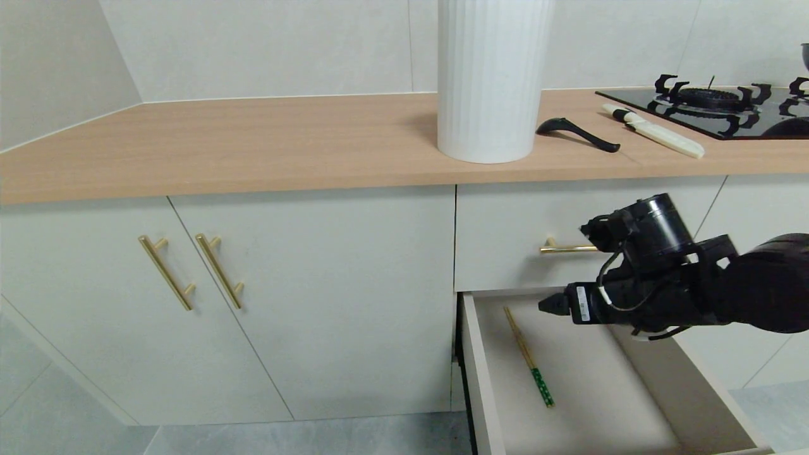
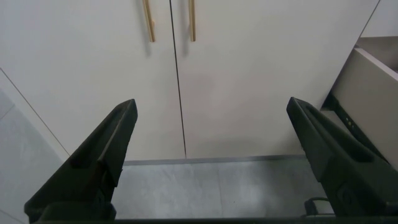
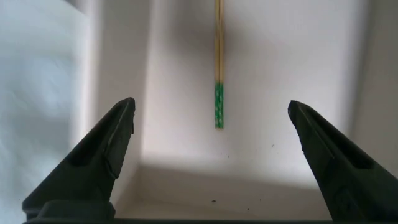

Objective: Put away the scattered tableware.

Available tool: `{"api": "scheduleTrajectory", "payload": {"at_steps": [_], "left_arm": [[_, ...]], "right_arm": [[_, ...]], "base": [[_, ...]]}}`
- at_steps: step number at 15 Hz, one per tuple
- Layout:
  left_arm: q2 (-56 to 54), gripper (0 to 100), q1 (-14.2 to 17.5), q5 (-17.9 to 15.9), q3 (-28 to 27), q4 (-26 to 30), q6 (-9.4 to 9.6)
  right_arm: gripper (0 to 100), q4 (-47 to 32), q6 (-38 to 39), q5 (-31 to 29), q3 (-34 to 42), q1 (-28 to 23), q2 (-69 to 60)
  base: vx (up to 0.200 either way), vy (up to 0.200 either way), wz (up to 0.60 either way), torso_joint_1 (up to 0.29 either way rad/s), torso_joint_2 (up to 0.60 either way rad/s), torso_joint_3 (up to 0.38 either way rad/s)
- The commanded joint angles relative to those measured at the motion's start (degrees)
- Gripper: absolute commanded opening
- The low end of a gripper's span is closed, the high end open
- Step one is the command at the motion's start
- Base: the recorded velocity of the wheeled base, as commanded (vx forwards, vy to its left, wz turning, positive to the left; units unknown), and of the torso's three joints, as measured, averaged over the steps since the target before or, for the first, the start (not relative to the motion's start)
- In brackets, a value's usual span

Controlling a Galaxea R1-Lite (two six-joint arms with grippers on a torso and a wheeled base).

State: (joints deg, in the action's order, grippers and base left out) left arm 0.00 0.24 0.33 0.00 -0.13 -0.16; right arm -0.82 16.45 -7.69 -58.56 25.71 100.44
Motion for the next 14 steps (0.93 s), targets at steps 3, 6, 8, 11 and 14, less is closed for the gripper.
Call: {"api": "scheduleTrajectory", "payload": {"at_steps": [3, 6, 8, 11, 14], "left_arm": [[0.1, 100, 0.0, 0.0, 0.0, 0.0, -0.02], [0.1, 100, 0.0, 0.0, 0.0, 0.0, -0.02], [0.1, 100, 0.0, 0.0, 0.0, 0.0, -0.02], [0.1, 100, 0.0, 0.0, 0.0, 0.0, -0.02], [0.1, 100, 0.0, 0.0, 0.0, 0.0, -0.02]], "right_arm": [[100, 0.1, -3.2, -0.4, 1.0, -2.0, -11.8], [100, 0.5, -3.3, -1.6, 0.9, -2.1, -13.8], [100, 0.5, -3.3, -2.2, 0.9, -2.2, -13.9], [100, 0.6, -4.1, -2.2, 0.9, -2.4, -13.9], [100, 0.6, -4.2, -2.2, 0.9, -3.2, -13.8]], "base": [[0.0, 0.0, 0.0, 0.0, 0.0, 0.0], [0.0, 0.0, 0.0, 0.0, 0.0, 0.0], [0.0, 0.0, 0.0, 0.006, -0.03, -0.016], [0.0, 0.0, 0.0, 0.051, -0.23, -0.23], [0.0, 0.0, 0.0, 0.162, -0.43, -0.294]]}}
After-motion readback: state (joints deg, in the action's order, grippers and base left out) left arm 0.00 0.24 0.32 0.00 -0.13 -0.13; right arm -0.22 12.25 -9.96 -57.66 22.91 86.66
